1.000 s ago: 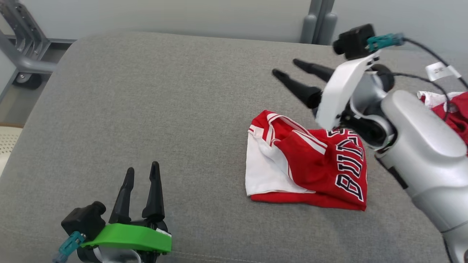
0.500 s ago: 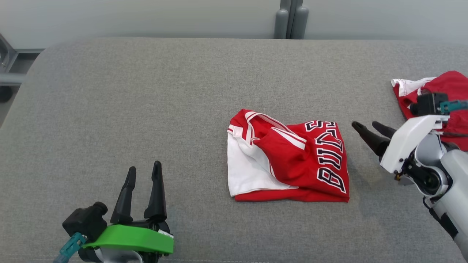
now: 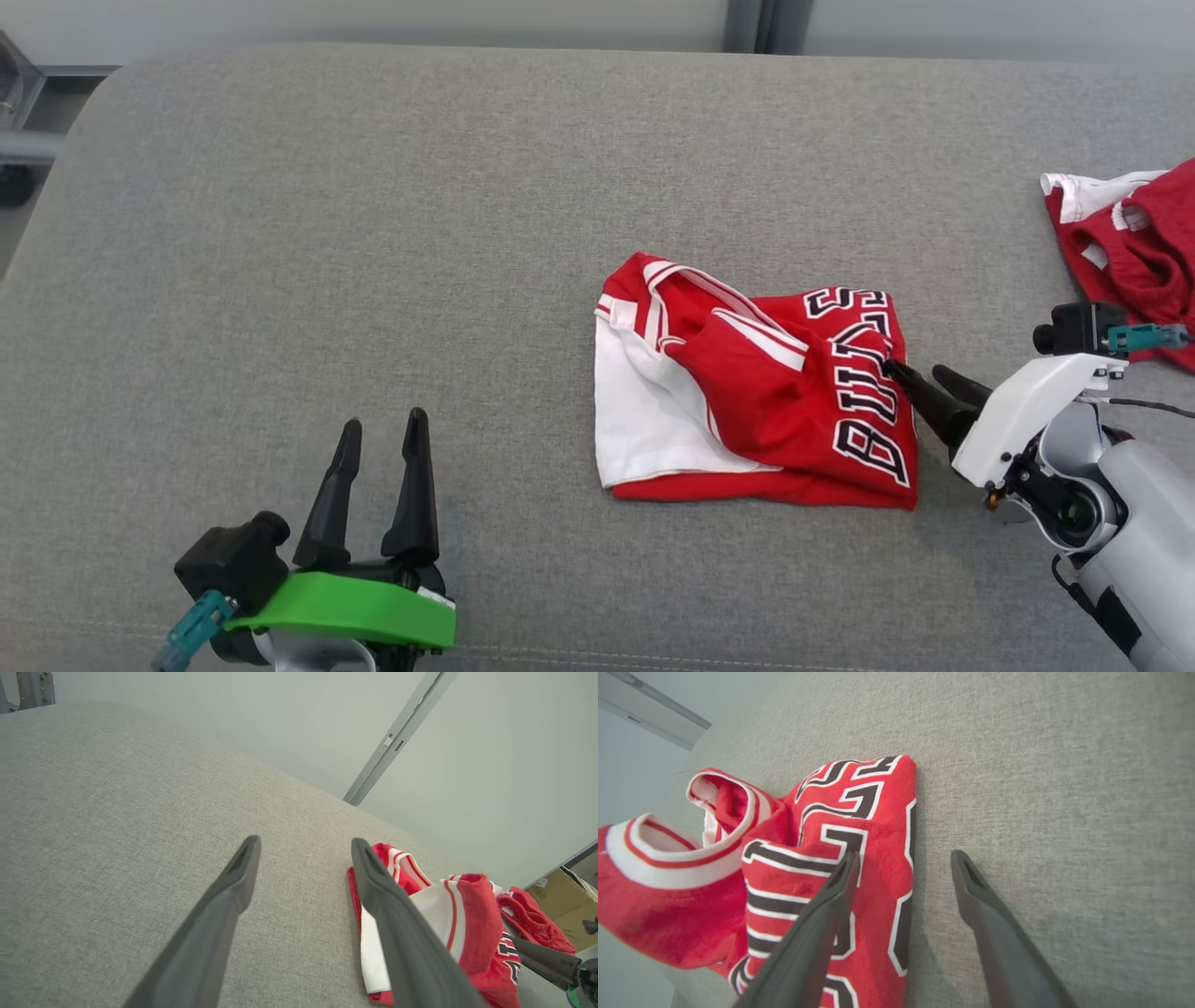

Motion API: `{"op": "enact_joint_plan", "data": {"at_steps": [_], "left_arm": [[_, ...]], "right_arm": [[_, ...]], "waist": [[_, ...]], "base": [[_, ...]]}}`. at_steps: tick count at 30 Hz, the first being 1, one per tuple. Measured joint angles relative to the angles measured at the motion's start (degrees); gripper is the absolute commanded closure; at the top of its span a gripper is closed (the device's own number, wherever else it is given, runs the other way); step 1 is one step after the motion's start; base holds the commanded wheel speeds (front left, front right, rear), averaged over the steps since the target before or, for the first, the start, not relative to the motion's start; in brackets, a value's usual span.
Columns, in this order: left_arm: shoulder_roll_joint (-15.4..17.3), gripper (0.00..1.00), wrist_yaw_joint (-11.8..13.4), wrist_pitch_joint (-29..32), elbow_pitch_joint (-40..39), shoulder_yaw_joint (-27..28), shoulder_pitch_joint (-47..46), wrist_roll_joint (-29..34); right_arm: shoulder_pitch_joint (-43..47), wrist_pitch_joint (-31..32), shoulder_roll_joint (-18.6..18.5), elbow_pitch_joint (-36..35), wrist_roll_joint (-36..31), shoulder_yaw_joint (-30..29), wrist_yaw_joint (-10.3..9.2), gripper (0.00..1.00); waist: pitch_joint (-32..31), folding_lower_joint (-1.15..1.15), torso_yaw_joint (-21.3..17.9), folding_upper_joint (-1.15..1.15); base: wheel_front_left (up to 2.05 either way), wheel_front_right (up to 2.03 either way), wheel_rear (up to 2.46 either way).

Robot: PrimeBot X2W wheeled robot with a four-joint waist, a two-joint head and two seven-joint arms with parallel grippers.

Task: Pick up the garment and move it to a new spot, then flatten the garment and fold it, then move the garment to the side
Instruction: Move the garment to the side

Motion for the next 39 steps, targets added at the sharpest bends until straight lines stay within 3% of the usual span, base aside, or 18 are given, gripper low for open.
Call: {"op": "enact_joint_plan", "data": {"at_steps": [15, 16, 17, 18, 19, 20, 30, 39], "left_arm": [[0.53, 0.0, 0.0, 0.16, 0.93, 0.82, -0.29, 0.38], [0.63, 0.0, 0.0, 0.16, 0.93, 0.94, -0.29, 0.38], [0.71, 0.0, 0.0, 0.16, 0.93, 1.02, -0.29, 0.38], [0.77, 0.0, 0.0, 0.18, 0.93, 1.07, -0.29, 0.4], [0.8, 0.0, 0.0, 0.18, 0.93, 1.12, -0.29, 0.48], [0.82, 0.0, 0.0, 0.18, 0.93, 1.13, -0.29, 0.56], [1.02, 0.0, 0.01, 0.6, 0.99, 2.21, -0.25, 0.62], [0.97, 0.0, 0.02, 0.59, 1.05, 3.02, -0.12, 0.59]], "right_arm": [[0.12, -0.66, 3.77, 5.5, 4.66, -0.68, 1.05, 0.0], [0.11, -0.64, 3.97, 5.72, 4.75, -0.53, 1.36, 0.05], [0.08, -0.64, 4.1, 5.83, 4.86, -0.35, 1.36, 0.41], [0.01, -0.64, 4.22, 5.97, 5.0, -0.19, 1.37, 0.68], [-0.04, -0.63, 4.3, 6.06, 5.0, 0.1, 1.37, 0.77], [-0.1, -0.64, 4.42, 6.22, 4.99, 0.37, 1.37, 1.0], [-2.52, -2.3, 5.0, 6.02, 3.32, 1.7, 1.51, 1.0], [-7.08, -3.41, -0.89, 0.6, 0.44, 3.13, 1.89, 1.0]], "waist": [[0.19, 0.0, 3.06, 0.0], [0.18, 0.0, 3.09, 0.0], [0.16, 0.0, 3.1, 0.0], [0.13, 0.0, 3.11, 0.0], [0.11, 0.0, 3.11, 0.0], [0.08, 0.0, 3.1, 0.0], [-0.43, 0.0, 2.03, 0.0], [-1.46, 0.0, -0.95, 0.0]], "base": [[0.0, 0.0, 0.0], [0.0, 0.0, 0.0], [0.0, 0.0, 0.0], [0.0, 0.0, 0.0], [0.0, 0.0, 0.0], [0.0, 0.0, 0.0], [0.0, 0.0, 0.0], [0.0, 0.0, 0.0]]}}
